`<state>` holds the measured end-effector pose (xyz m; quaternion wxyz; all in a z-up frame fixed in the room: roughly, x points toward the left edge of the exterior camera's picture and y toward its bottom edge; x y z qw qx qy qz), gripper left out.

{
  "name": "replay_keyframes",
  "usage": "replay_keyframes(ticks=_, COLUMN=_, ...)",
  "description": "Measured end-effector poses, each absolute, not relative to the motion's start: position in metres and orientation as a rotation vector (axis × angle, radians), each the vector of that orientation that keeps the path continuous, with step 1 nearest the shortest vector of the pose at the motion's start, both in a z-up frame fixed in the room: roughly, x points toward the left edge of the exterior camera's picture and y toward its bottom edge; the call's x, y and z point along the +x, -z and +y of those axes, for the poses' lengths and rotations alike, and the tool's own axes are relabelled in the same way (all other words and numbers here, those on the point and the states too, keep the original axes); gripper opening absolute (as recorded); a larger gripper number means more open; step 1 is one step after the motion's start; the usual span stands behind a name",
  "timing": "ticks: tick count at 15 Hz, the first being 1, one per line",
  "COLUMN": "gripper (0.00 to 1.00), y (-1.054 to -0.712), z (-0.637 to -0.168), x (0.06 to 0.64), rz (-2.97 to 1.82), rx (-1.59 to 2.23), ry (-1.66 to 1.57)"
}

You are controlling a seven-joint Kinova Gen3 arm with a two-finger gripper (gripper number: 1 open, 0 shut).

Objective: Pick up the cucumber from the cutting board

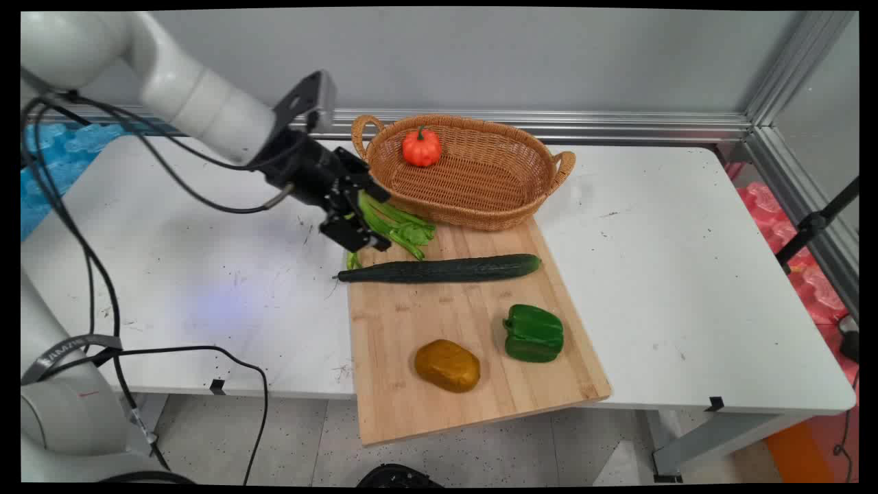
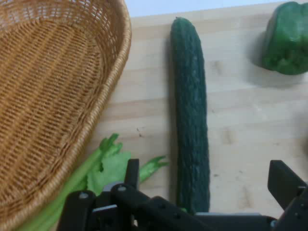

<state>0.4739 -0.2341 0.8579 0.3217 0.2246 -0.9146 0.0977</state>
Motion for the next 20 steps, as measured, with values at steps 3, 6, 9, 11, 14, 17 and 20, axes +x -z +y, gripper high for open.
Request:
replay_keyframes(ticks=3, gripper=1.00, y=-0.847, z=-0.252, x=0.455, rz=-2.427, rx=0.568, ry=-0.261)
replay_keyframes(ticks=6, gripper=1.00, y=-0.836, z=-0.266, x=0.438, rz=-2.450, rx=0.562, ry=-0.265)
replay_keyframes(ticks=9, gripper=1.00, y=-0.825, z=-0.278, x=0.421, rz=-2.472, rx=0.560, ry=-0.259)
replay_keyframes(ticks=11, gripper=1.00, y=-0.819, z=-0.285, x=0.411, rz=-2.485, rx=0.561, ry=-0.252)
replay_keyframes(ticks=14, gripper=1.00, y=-0.809, z=-0.293, x=0.398, rz=-2.505, rx=0.563, ry=-0.239)
replay_keyframes(ticks=17, gripper=1.00, y=-0.799, z=-0.299, x=0.385, rz=-2.527, rx=0.564, ry=-0.225)
replay_keyframes(ticks=20, gripper=1.00, y=-0.790, z=-0.304, x=0.375, rz=-2.555, rx=0.570, ry=-0.213)
